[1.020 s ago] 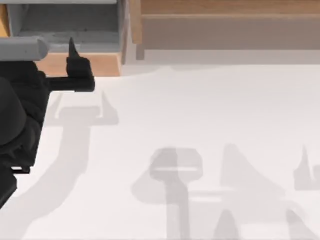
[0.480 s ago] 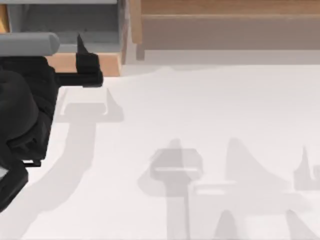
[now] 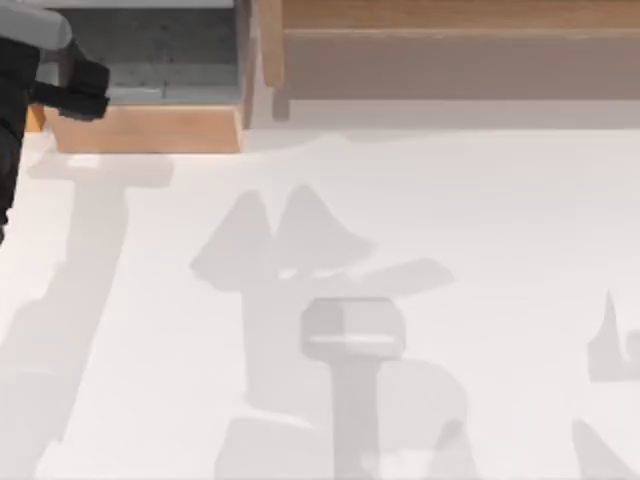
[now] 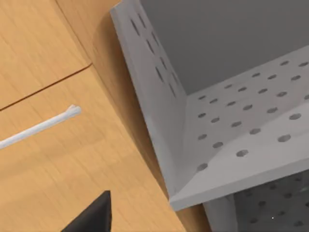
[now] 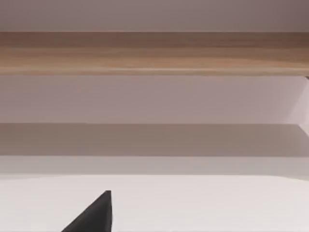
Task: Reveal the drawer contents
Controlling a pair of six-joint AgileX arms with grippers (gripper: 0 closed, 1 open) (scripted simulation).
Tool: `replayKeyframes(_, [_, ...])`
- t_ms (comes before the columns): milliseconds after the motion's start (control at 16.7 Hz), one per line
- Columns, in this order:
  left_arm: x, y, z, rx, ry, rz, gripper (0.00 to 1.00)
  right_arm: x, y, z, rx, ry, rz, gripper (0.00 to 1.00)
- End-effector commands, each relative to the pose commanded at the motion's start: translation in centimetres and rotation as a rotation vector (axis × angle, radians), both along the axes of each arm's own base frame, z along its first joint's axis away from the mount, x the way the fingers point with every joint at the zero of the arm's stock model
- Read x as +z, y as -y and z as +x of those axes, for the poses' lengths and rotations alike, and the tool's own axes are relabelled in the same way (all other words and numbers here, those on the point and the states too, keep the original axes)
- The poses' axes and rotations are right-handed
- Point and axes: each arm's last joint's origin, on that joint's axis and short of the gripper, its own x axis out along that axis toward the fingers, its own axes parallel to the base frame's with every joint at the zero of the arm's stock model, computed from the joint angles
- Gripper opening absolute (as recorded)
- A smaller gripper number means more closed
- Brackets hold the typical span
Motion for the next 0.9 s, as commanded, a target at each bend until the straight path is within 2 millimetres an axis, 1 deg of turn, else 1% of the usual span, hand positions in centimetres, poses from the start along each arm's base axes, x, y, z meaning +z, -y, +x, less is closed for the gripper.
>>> replayKeyframes(120, [-1.2,-3.9,2.6,0.021,-0.024,0.205,1.00,0.0,0.0,0.0,0.000,0.000,0.000,1.00])
replayKeyframes(240, [-2.7,-7.9,4.6,0.026,-0.052,0.418,1.00,0.0,0.0,0.0,0.000,0.000,0.000,1.00])
replayKeyframes(360, [-4.5,-11.6,6.0,0.012,-0.072,0.619,1.00,0.0,0.0,0.0,0.000,0.000,0.000,1.00])
replayKeyframes(480, [-6.3,-14.7,6.9,-0.014,-0.083,0.793,1.00,0.0,0.0,0.0,0.000,0.000,0.000,1.00])
replayKeyframes(600, [-8.0,-17.1,7.4,-0.046,-0.084,0.930,1.00,0.0,0.0,0.0,0.000,0.000,0.000,1.00])
replayKeyframes(720, [-9.4,-18.9,7.6,-0.076,-0.077,1.027,1.00,0.0,0.0,0.0,0.000,0.000,0.000,1.00])
replayKeyframes(780, [-10.0,-19.5,7.7,-0.089,-0.072,1.060,1.00,0.0,0.0,0.0,0.000,0.000,0.000,1.00])
replayKeyframes(900, [-10.7,-19.9,7.9,-0.109,-0.063,1.096,1.00,0.0,0.0,0.0,0.000,0.000,0.000,1.00])
